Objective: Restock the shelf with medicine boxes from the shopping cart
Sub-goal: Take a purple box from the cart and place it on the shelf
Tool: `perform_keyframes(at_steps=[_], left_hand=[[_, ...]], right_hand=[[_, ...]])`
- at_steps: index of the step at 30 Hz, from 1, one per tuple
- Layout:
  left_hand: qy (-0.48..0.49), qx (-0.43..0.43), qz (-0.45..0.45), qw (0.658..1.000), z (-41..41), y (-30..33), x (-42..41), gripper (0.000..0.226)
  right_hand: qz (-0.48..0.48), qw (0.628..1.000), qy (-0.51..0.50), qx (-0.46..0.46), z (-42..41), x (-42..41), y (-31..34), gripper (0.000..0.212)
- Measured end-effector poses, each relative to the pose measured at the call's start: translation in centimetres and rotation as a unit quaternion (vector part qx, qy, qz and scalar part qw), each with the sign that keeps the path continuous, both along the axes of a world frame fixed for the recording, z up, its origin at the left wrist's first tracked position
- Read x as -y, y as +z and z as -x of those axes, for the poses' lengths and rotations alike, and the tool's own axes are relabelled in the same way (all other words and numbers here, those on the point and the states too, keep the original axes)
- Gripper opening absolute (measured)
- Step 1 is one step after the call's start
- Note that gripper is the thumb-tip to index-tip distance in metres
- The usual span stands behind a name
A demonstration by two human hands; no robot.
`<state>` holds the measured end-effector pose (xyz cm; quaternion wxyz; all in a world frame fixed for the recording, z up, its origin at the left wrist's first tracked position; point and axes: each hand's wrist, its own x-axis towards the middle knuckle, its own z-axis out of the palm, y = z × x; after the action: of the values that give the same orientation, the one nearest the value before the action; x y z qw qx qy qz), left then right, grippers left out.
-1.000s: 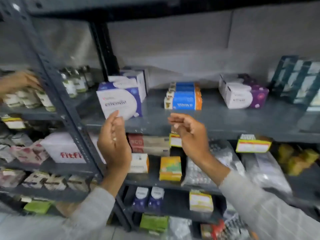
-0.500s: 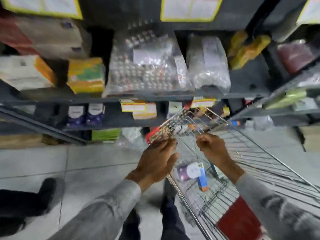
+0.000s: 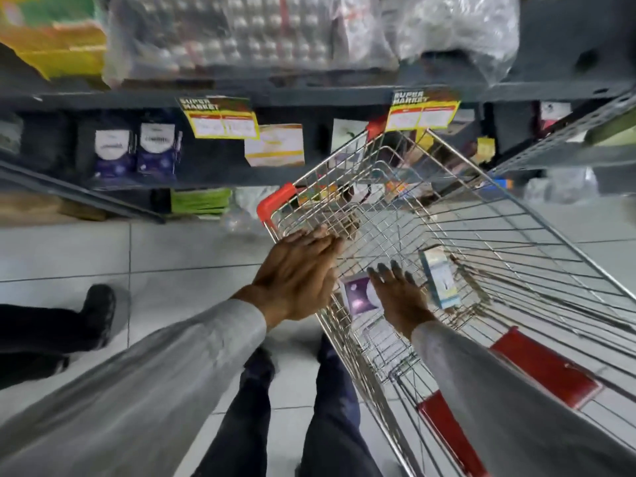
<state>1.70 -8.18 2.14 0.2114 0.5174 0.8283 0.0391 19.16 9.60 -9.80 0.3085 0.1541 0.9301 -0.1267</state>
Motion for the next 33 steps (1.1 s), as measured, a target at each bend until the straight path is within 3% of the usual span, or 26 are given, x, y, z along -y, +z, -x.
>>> perform_keyframes(at_steps=[5,10,15,20,26,30,33], left_hand=[[0.001,-0.003,-0.037,0.999,-0.2,0.1,0.2,0.061],[0.013,0.025,-0.015,0.999,-0.5,1.3,0.3,0.067],[0.073,0.023,-0.12,0.99,1.1,7.0,0.4,0.062],[0.116,-0.018,-0.268,0.956,5.9,18.5,0.5,0.062],[0.167,-0.166,-0.466,0.853,12.5,33.6,5.5,0.062],[0.184,-0.273,-0.487,0.809,17.9,39.6,10.0,0.056],[0.228,-0.294,-0.433,0.821,21.9,41.9,11.8,0.052]], right_hand=[[-0.037,0.998,0.056,-0.007,-0.1,-0.4,-1.1,0.079],[-0.04,0.998,0.012,-0.042,0.8,-0.1,4.7,0.085],[-0.066,0.993,-0.032,-0.098,3.0,0.0,16.8,0.084],[-0.114,0.96,-0.044,-0.252,6.2,0.6,33.1,0.088],[-0.158,0.878,0.008,-0.451,12.4,2.4,48.9,0.091],[-0.13,0.823,0.043,-0.551,17.2,4.2,56.6,0.089],[-0.058,0.821,0.003,-0.569,21.8,5.5,61.0,0.092]])
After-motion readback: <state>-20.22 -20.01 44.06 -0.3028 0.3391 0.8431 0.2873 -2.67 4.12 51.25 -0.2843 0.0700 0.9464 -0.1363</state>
